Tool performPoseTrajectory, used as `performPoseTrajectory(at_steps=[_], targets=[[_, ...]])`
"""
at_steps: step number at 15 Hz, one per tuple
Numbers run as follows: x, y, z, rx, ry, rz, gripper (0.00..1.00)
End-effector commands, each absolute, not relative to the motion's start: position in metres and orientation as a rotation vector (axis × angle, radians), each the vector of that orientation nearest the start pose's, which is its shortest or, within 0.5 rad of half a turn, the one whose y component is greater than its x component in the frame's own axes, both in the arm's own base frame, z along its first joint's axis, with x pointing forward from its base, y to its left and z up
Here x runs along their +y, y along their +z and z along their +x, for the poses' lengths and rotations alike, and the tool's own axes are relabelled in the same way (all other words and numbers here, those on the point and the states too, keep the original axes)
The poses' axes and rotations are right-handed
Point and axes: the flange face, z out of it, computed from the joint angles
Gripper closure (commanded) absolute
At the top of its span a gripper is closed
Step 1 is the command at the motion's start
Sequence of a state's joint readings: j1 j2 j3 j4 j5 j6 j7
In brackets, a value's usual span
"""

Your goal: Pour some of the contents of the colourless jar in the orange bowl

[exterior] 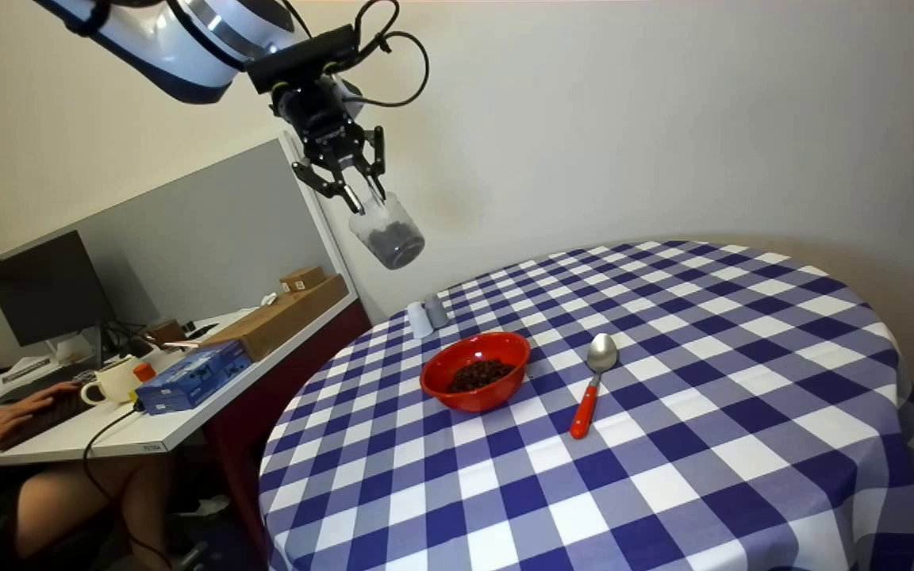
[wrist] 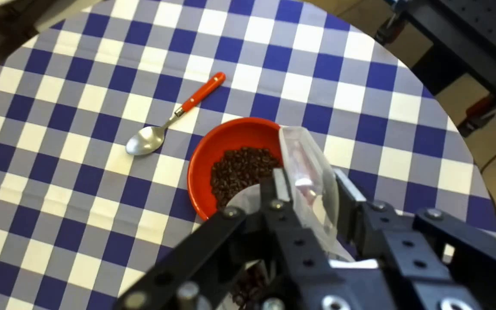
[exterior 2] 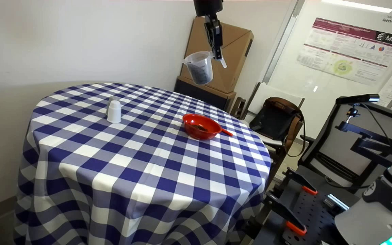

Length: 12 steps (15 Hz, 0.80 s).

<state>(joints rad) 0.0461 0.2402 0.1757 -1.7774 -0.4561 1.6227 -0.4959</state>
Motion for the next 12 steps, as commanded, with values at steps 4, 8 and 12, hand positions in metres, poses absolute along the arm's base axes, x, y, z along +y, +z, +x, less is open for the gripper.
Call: performPoseTrajectory(at_steps=[4, 8, 12], targets=[[0.103, 0.393, 0.549, -1.067, 0.353, -3.031, 0.93], [0.119, 0.381, 0.541, -0.957, 0.065, -2.980, 0.93], [0.118, 0.365, 0.530, -0.915, -0.006, -2.988, 0.93]])
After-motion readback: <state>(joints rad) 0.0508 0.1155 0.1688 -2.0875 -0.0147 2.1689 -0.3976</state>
